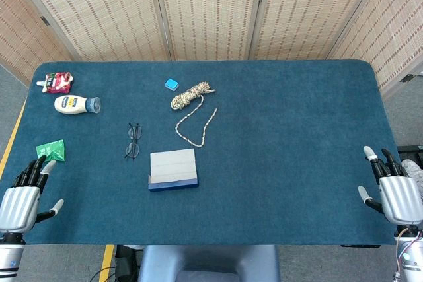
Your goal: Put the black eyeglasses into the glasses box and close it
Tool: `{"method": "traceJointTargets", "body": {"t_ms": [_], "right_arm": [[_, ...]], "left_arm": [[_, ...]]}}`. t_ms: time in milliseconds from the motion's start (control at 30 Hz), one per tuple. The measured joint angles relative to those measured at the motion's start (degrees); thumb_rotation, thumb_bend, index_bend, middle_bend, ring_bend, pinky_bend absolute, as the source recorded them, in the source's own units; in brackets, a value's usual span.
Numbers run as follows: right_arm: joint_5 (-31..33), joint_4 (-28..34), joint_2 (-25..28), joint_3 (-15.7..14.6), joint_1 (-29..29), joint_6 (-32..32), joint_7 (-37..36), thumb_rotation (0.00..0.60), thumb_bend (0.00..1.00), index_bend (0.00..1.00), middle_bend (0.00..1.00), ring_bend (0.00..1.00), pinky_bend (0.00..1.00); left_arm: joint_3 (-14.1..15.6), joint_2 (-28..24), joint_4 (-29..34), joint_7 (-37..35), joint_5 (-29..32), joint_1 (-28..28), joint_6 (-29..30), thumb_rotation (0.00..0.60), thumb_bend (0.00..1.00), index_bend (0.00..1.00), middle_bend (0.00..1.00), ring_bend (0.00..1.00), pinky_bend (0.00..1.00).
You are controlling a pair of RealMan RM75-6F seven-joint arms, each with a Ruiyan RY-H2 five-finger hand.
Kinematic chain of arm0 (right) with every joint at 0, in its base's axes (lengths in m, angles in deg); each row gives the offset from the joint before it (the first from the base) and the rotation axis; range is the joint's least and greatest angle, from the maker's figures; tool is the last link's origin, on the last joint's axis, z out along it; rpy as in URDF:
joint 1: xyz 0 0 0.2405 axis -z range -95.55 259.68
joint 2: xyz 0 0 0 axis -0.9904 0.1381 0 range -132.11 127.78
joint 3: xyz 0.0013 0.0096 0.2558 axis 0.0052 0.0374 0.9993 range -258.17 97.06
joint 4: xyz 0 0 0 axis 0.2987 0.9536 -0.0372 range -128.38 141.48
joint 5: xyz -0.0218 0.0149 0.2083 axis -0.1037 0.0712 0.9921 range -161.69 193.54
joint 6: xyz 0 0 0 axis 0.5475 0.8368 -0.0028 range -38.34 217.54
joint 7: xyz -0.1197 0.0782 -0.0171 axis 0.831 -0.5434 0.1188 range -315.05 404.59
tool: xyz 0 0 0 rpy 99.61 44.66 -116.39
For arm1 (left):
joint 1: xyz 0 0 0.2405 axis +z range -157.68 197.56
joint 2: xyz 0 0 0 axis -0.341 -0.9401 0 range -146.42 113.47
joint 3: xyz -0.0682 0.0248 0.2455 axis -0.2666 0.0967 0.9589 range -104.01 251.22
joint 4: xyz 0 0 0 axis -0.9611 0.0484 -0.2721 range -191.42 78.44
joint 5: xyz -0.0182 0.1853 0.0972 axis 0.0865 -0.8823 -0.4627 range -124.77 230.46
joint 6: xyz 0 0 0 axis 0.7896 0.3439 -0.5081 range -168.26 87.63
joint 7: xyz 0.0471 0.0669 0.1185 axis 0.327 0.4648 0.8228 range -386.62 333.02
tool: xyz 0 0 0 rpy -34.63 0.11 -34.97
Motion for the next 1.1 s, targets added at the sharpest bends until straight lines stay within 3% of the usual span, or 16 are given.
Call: {"method": "traceJointTargets", "body": {"t_ms": [167, 300, 533, 667, 733, 900, 1000, 1100], "right_arm": [[-0.1, 0.2, -0.6, -0.1, 0.0, -0.1, 0.2, 0.600, 0.31, 0.02, 0.23, 0.10, 0.23], [0.1, 0.5, -0.6, 0.0, 0.1, -0.2, 0.5, 0.600, 0.32, 0.02, 0.24, 0.10, 0.23], [-0.7, 2.0, 0.4, 1.1, -0.6, -0.9, 1.3, 0.600, 0.33, 0.02, 0.25, 0.10, 0.23], [-0.7, 2.5, 0.8, 1.5, -1.0, -1.0, 1.7, 0.600, 0.33, 0.02, 0.27, 0.10, 0.23], [-0.7, 2.6, 0.9, 1.5, -1.0, -1.0, 1.8, 0.600, 0.33, 0.02, 0.27, 0.10, 0.23], [-0.5, 2.3, 0.8, 1.5, -1.1, -0.8, 1.6, 0.600, 0.33, 0.02, 0.27, 0.10, 0.24], [-0.5, 2.1, 0.7, 1.4, -1.1, -0.7, 1.3, 0.600, 0.33, 0.02, 0.28, 0.10, 0.23], [-0.5, 1.9, 0.7, 1.3, -1.3, -0.4, 1.2, 0.600, 0.33, 0.02, 0.31, 0.11, 0.23]], "left_arm": [[0.1, 0.0, -0.5, -0.6, -0.2, -0.3, -0.8, 0.600, 0.26, 0.02, 0.02, 0.03, 0.21], [0.0, 0.2, -1.0, -1.6, -0.7, -0.7, -0.9, 0.600, 0.26, 0.14, 0.06, 0.11, 0.21], [-0.6, 1.5, -3.7, -5.1, -5.3, -4.1, -2.3, 0.600, 0.26, 0.38, 0.41, 0.37, 0.29], [-0.5, 1.9, -4.8, -6.7, -8.7, -7.2, -4.6, 0.600, 0.26, 0.44, 0.59, 0.51, 0.33], [-0.3, 2.0, -5.1, -7.1, -9.5, -8.7, -6.7, 0.600, 0.28, 0.45, 0.68, 0.58, 0.39], [0.4, 2.0, -5.4, -7.8, -11.4, -12.8, -12.3, 0.600, 0.39, 0.45, 0.93, 0.79, 0.66], [1.0, 2.0, -5.1, -8.7, -12.1, -15.5, -16.6, 0.600, 0.44, 0.43, 0.99, 0.89, 0.78], [1.5, 2.2, -4.7, -9.0, -12.1, -18.2, -21.6, 0.600, 0.46, 0.40, 1.00, 0.92, 0.81]]}}
